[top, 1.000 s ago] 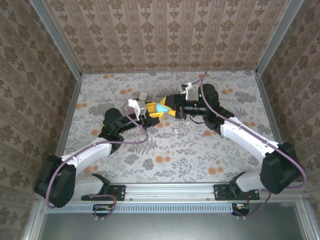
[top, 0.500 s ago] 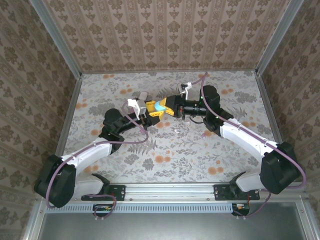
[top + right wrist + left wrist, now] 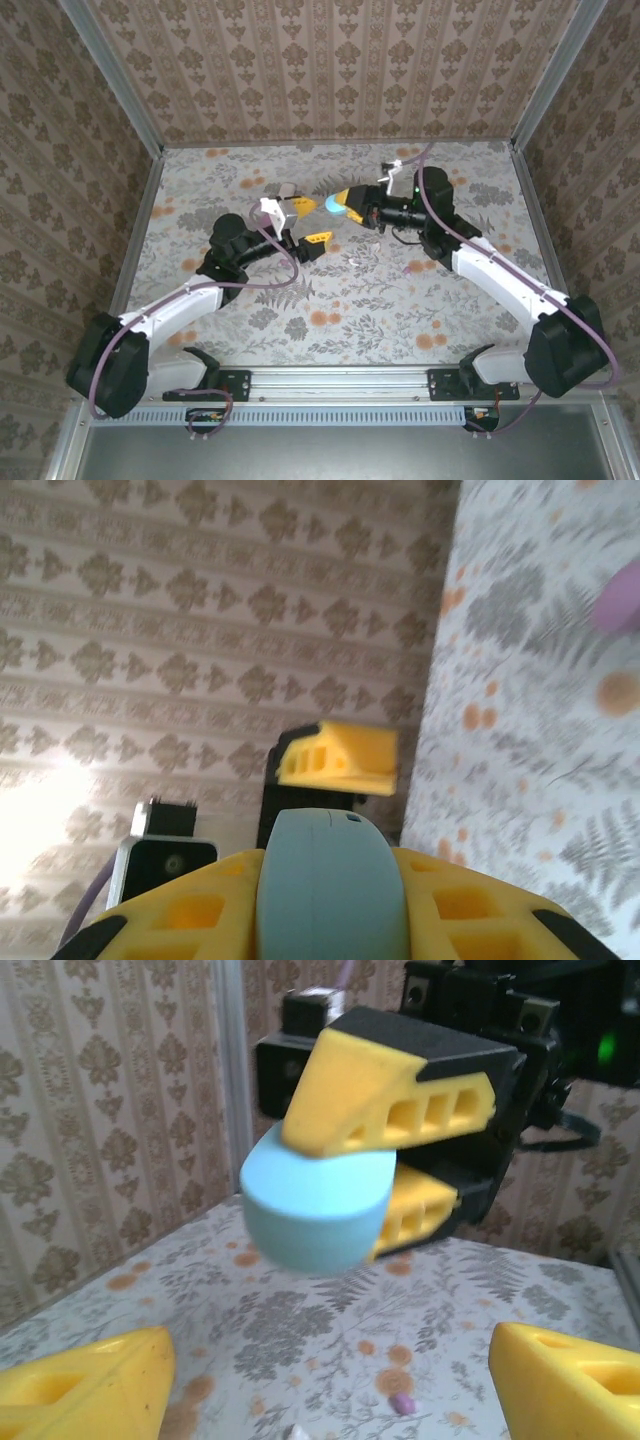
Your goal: Insert the wireless bluetooth earbuds into the charging case
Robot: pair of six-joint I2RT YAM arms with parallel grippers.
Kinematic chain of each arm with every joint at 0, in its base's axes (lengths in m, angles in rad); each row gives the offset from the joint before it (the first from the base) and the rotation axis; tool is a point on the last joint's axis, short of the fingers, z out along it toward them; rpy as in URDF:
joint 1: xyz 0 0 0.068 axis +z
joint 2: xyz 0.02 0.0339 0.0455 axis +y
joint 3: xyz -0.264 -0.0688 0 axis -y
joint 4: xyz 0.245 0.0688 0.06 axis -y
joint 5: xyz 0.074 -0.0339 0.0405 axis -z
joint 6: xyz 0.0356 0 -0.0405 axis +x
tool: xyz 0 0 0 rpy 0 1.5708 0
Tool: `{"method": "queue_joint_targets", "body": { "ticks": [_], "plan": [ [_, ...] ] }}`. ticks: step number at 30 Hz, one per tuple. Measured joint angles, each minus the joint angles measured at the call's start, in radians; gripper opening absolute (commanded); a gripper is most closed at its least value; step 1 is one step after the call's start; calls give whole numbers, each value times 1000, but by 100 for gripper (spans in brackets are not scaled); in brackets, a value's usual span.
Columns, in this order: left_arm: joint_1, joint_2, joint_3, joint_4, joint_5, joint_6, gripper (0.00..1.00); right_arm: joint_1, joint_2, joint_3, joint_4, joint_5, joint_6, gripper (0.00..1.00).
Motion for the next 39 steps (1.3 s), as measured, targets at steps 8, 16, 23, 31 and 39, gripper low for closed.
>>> {"method": "queue_joint_targets", "body": {
  "ticks": [8,16,23,31,39],
  "plan": [
    [0,-77,19,-180,-152,62,86,-281,-34,-55,-249,180,-223,25],
    [4,-71,119,-354,-277,67,85,-437,187,-117,-349,243,-359,25],
    [27,-53,166,-427,-296,47,84,-467,382,-89,-359,251,-431,26],
    [36,-53,166,-462,-299,39,84,-493,450,-43,-368,254,-499,33],
    [66,-19,208,-521,-327,-1,78,-507,463,-20,-433,268,-576,43]
  ]
}}
